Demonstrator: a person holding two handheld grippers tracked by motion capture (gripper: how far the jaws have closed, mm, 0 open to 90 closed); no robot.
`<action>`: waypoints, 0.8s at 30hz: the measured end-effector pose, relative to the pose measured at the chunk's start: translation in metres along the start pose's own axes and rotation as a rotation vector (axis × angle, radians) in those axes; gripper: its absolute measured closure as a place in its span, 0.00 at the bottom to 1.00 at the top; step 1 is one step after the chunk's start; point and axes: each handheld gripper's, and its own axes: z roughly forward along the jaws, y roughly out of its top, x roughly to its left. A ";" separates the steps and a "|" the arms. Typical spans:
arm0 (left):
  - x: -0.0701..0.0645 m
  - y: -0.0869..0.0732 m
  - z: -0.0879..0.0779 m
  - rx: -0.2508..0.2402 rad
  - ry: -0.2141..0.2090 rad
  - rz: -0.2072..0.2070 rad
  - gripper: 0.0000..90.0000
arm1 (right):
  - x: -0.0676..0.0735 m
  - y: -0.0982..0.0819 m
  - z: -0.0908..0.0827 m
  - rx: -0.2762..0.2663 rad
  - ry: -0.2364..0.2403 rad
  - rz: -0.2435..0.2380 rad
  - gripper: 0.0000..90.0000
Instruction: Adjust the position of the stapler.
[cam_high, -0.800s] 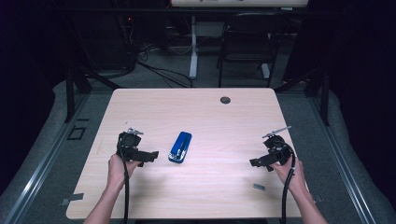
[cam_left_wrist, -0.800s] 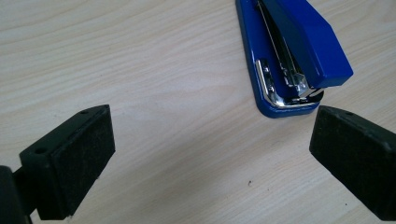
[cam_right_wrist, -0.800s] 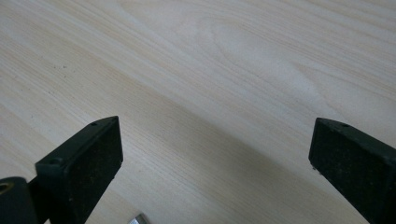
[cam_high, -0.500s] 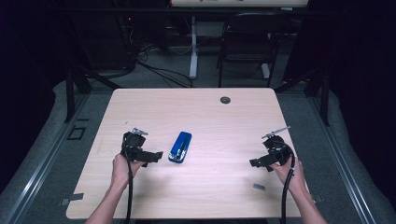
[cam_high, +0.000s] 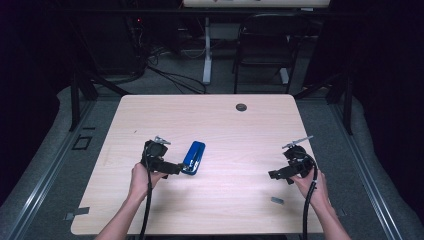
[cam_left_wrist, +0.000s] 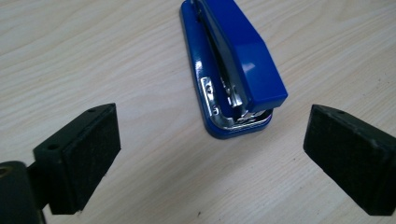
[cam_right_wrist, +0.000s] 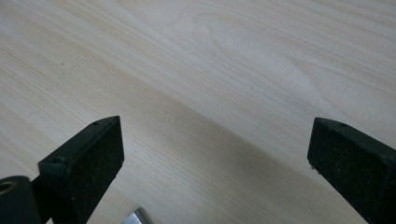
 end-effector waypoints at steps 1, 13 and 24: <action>-0.002 0.002 0.002 0.002 -0.006 0.002 0.08 | 0.001 -0.001 0.000 -0.014 -0.002 0.017 0.04; -0.017 0.009 0.019 0.021 -0.033 0.043 0.31 | 0.001 -0.001 0.003 0.009 0.001 0.019 0.08; -0.020 0.013 0.032 0.028 -0.037 0.038 0.53 | 0.002 -0.002 0.003 -0.003 0.000 0.027 0.14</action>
